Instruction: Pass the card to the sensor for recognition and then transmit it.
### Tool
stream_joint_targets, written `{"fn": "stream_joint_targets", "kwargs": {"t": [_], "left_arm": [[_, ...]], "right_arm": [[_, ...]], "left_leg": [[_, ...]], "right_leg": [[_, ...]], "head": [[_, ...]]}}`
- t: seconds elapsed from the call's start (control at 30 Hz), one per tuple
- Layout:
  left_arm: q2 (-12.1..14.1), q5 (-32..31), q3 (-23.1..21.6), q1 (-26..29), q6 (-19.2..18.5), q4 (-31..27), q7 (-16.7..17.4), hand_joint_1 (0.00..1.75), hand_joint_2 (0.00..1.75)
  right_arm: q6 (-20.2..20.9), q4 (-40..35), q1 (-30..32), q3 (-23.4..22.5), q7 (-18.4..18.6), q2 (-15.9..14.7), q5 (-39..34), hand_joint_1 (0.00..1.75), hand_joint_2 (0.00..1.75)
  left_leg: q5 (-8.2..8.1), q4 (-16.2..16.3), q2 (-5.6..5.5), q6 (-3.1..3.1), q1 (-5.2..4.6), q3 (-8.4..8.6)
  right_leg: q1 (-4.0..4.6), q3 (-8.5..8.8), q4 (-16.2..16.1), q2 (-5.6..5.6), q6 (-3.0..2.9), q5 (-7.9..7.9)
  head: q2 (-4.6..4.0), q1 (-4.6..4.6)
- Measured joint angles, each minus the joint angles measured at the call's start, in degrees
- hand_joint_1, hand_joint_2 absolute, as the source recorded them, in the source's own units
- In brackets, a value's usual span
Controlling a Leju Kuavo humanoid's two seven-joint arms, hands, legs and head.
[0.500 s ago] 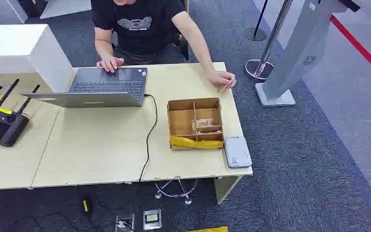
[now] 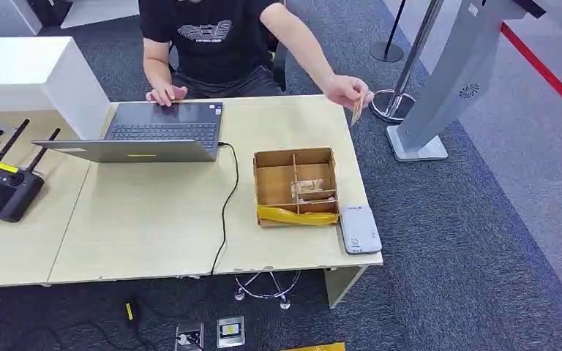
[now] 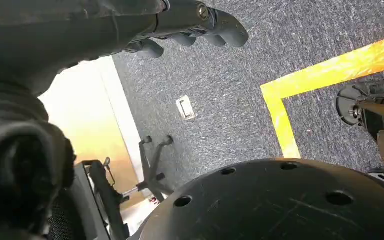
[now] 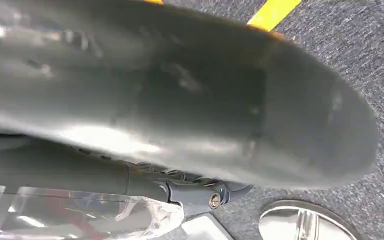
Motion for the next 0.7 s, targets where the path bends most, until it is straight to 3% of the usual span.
{"fn": "stream_joint_targets", "kwargs": {"t": [0.2, 0.33, 0.43, 0.5, 0.53, 0.6, 0.7], "left_arm": [[0.0, 0.4, 0.0, 0.0, 0.0, 0.0, 0.0, 0.0, 0.0], [0.0, 0.8, 0.0, 0.0, 0.0, 0.0, 0.0, 0.0, 0.0], [-0.1, 0.8, 0.0, 0.0, 0.0, 0.0, -0.2, 0.0, 0.0], [-0.1, 0.8, 0.0, 0.0, 0.0, 0.0, -0.1, 0.0, 0.0], [-0.1, 0.8, 0.0, 0.0, 0.0, 0.0, 0.0, 0.0, 0.0], [-0.1, 0.9, 0.0, 0.0, 0.0, 0.0, 0.1, 0.0, 0.0], [-0.1, 0.9, 0.0, 0.0, 0.0, 0.0, 0.1, 0.0, 0.0]], "right_arm": [[0.0, -1.5, 0.0, 0.0, -6.6, 0.8, -5.2, 0.0, 1.75], [0.0, -5.9, -0.2, 0.0, -14.8, 2.6, -8.1, 0.0, 1.75], [0.0, -9.5, -1.0, 0.0, -24.9, 3.9, -16.8, 0.0, 1.75], [0.0, -11.7, -1.3, 0.0, -28.6, 4.7, -19.8, 0.0, 1.75], [0.2, -14.4, -1.3, 0.3, -29.5, 6.2, -20.9, 0.0, 1.75], [0.5, -19.3, -0.3, 1.8, -27.3, 7.9, -22.6, 0.0, 1.75], [0.2, -27.8, 5.5, 9.6, -20.2, 9.4, -29.4, 0.0, 1.75]], "left_leg": [[0.0, 0.0, 0.0, 0.0, 0.0, 0.0], [0.0, 0.0, 0.0, 0.0, 0.0, 0.0], [0.0, 0.0, 0.0, 0.0, 0.0, 0.02], [0.0, 0.0, 0.0, 0.0, 0.0, 0.03], [0.0, 0.0, 0.0, 0.0, 0.0, 0.06], [0.0, 0.0, -0.01, 0.0, -0.01, 0.11], [-0.05, 0.0, -0.23, 0.06, -0.09, 0.13]], "right_leg": [[0.0, 0.0, 0.0, 0.0, 0.0, 0.0], [0.0, 0.01, 0.0, 0.0, 0.0, 0.0], [0.0, 0.01, 0.0, 0.0, 0.0, 0.01], [0.0, 0.03, 0.0, 0.0, 0.0, 0.01], [0.0, 0.03, 0.0, -0.01, 0.0, 0.01], [0.0, 0.03, 0.0, 0.0, 0.0, 0.0], [-0.06, 0.19, 0.0, -0.14, 0.02, -0.18]], "head": [[0.0, 0.0], [0.0, 0.02], [0.0, -0.02], [0.0, 0.04], [0.0, -0.02], [0.0, 0.0], [0.0, 0.05]]}}
